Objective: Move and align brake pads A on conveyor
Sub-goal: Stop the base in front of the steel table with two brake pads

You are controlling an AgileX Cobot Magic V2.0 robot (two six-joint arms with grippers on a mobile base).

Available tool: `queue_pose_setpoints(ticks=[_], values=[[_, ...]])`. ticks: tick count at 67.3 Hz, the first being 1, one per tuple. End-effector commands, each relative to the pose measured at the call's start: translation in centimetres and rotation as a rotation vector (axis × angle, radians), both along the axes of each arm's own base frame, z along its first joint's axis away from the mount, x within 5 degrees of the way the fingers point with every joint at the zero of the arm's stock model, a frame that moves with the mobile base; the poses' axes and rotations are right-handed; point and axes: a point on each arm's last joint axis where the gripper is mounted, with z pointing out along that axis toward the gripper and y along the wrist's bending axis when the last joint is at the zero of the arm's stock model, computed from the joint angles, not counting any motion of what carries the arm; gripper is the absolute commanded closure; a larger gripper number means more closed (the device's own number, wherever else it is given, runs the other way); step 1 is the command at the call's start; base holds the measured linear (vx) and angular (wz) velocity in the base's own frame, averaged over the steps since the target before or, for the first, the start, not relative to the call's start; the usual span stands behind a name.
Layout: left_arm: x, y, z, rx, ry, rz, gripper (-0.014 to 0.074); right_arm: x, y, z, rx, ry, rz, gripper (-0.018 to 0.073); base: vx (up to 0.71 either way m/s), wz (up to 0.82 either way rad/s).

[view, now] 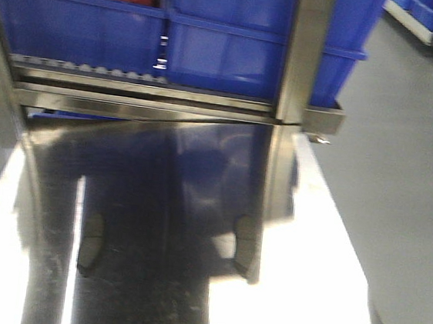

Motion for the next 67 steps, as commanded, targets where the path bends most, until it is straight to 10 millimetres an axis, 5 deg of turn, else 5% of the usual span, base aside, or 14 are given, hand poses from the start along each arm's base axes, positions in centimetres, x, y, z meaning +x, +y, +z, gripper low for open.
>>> queue_pose_setpoints(ticks=[1,31,67], values=[[0.05,-0.08,1.35,-0.011,-0.084,-0.011,0.0153,0.00,-0.07,1.46,-0.001,-0.092,-0.010,0.0075,0.14,0.56],[0.05,-0.08,1.35,-0.011,-0.084,-0.011,0.0153,0.00,-0.07,1.46,-0.001,-0.092,-0.010,0.0075,0.07,0.30],[0.05,-0.08,1.35,-0.011,-0.084,-0.011,0.0153,0.00,-0.07,1.46,-0.001,-0.092,-0.010,0.0075,-0.03,-0.07]])
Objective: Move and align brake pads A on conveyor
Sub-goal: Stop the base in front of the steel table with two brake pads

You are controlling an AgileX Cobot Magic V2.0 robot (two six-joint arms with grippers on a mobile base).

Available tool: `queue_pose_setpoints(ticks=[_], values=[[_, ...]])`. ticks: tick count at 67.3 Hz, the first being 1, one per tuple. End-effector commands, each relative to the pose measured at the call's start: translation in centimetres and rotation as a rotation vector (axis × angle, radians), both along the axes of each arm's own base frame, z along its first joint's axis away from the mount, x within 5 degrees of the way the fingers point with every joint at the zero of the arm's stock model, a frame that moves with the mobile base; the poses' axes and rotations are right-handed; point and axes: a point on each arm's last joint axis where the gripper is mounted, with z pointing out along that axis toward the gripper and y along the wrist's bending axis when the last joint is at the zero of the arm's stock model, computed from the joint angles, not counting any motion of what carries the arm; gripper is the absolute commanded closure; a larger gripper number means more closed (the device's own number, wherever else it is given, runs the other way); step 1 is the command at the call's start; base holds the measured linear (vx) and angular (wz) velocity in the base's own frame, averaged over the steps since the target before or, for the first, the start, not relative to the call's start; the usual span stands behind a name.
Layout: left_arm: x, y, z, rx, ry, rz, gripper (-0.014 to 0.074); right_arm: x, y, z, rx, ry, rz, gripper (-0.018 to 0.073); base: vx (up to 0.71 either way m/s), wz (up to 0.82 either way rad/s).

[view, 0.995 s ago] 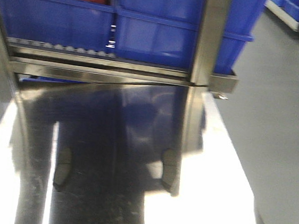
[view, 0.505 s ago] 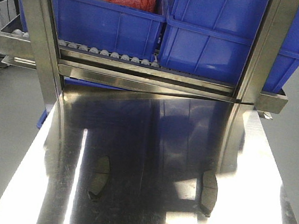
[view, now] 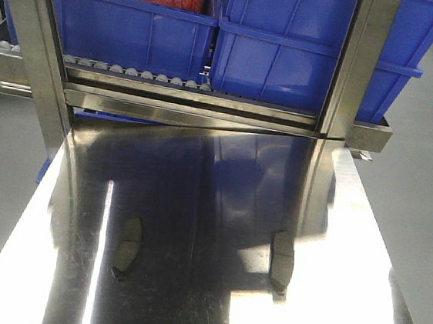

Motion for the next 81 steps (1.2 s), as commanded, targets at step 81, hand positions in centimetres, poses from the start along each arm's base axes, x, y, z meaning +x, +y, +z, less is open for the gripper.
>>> queue_pose_setpoints(ticks=[81], values=[[0.05,-0.08,1.35,-0.011,-0.084,-0.011,0.0153,0.00,-0.07,1.40,-0.002,-0.085,-0.009,0.0075,-0.01,0.00]])
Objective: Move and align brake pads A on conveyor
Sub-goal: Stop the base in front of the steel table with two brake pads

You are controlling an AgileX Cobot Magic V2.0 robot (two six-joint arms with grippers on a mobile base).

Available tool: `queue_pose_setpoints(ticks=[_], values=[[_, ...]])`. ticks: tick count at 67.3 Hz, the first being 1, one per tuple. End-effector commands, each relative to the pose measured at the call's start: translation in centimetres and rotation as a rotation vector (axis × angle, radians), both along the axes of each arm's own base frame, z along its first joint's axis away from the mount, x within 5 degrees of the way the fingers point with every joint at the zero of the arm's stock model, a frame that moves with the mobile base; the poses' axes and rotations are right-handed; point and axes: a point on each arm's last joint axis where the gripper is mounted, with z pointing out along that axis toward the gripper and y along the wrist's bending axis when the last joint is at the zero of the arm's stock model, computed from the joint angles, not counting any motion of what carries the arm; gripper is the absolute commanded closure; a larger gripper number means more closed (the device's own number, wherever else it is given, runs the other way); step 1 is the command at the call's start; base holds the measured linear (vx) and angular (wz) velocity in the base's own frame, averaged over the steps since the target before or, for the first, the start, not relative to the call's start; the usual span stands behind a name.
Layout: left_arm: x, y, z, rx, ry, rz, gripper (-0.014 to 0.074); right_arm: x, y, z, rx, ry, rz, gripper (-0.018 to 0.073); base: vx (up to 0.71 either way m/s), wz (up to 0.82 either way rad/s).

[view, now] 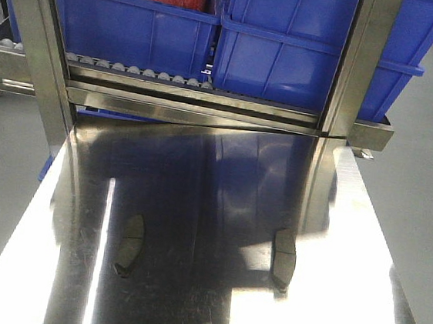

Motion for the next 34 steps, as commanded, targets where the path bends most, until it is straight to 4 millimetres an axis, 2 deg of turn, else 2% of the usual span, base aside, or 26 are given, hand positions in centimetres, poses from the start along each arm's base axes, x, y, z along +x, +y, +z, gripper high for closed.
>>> queue_pose_setpoints(ticks=[1,34], values=[[0.05,-0.08,1.35,-0.011,-0.084,-0.011,0.0153,0.00,-0.07,1.39,-0.002,-0.085,-0.009,0.0075,0.00,0.00],[0.10,-0.07,1.65,-0.006,-0.105,-0.010,0.0153,0.00,-0.06,1.33,-0.002,-0.078,-0.009,0.0075,0.00,0.00]])
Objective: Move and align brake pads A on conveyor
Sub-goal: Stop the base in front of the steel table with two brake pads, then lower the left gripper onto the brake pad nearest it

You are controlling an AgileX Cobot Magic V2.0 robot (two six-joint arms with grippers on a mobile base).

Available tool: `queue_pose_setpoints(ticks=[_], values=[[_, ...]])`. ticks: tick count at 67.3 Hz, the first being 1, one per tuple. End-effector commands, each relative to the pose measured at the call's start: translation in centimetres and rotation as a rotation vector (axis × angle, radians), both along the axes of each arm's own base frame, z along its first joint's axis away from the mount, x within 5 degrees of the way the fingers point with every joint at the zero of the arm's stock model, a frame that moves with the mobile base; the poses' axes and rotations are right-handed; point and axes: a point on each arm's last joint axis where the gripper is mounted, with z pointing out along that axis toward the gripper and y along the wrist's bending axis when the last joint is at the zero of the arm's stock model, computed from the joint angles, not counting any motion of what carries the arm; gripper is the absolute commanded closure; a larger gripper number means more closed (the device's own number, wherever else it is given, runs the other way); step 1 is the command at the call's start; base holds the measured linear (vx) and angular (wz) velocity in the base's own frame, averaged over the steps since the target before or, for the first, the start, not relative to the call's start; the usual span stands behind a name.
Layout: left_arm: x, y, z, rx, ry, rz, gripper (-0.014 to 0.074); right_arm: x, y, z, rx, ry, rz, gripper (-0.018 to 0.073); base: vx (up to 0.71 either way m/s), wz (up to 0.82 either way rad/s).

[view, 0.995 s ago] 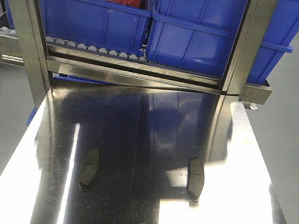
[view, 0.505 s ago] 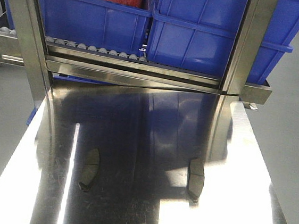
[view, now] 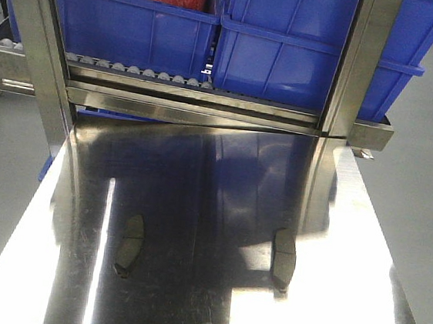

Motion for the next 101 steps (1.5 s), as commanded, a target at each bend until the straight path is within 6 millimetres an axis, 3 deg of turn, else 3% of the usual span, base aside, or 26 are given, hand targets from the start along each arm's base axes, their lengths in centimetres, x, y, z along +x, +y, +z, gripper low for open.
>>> queue_pose_setpoints(ticks=[1,12,31,48,63,77,101], values=[[0.1,-0.1,1.6,-0.008,-0.090,-0.011,0.0153,0.0,-0.1,1.4,-0.002,-0.086,-0.009,0.0075,0.00,0.00],[1.8,-0.3,2.6,0.011,0.031,-0.008,0.0153,0.0,-0.1,1.4,-0.002,-0.086,-0.009,0.0075,0.00,0.00],[8.9,-1.5,3.0,0.066,0.425,-0.001,0.0153,0.0,-0.1,1.4,-0.002,-0.083,-0.009,0.0075,0.00,0.00],[15.0,-3.2,2.6,0.054,0.649,-0.023,0.0153,0.0,-0.1,1.4,-0.002,-0.083,-0.009,0.0075,0.00,0.00],[19.8,-7.6,2.2,0.111,0.753,-0.144,0.0153,0.0,-0.1,1.4,-0.002,-0.083,-0.009,0.0075,0.00,0.00],[23.9,-11.4,-0.5,0.115,0.892,-0.162,0.0153,0.0,-0.1,1.4,-0.002,-0.083,-0.009,0.0075,0.00,0.00],[27.6,-16.8,-3.2,0.140,1.030,-0.183,0.0153,0.0,-0.1,1.4,-0.002,-0.083,-0.009,0.0075,0.00,0.00]])
